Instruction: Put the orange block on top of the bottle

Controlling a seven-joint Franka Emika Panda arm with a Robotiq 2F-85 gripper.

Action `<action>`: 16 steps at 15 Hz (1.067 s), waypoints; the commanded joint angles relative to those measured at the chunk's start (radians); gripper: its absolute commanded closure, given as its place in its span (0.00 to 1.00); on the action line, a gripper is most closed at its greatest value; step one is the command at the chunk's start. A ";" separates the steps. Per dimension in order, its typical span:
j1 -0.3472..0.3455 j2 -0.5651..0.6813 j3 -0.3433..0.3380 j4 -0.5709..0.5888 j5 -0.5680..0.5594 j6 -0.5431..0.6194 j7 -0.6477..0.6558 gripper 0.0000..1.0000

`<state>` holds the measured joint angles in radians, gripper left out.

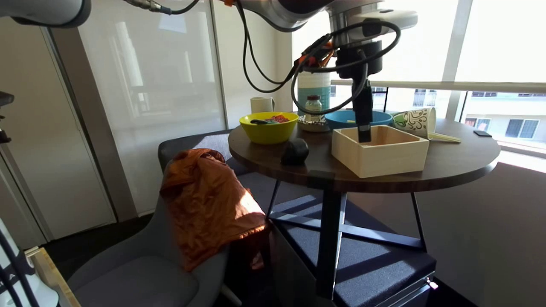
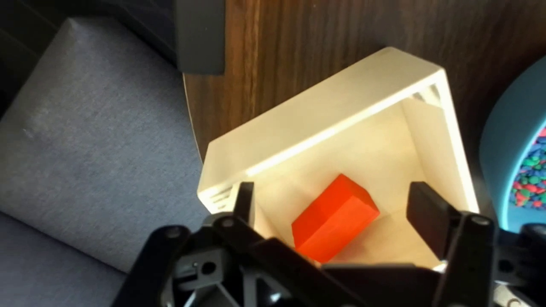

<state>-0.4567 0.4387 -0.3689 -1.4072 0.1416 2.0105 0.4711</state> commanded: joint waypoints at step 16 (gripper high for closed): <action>-0.031 0.084 -0.013 0.267 0.155 -0.290 0.698 0.00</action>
<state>-0.4905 0.4987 -0.3779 -1.1865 0.2535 1.7016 1.0432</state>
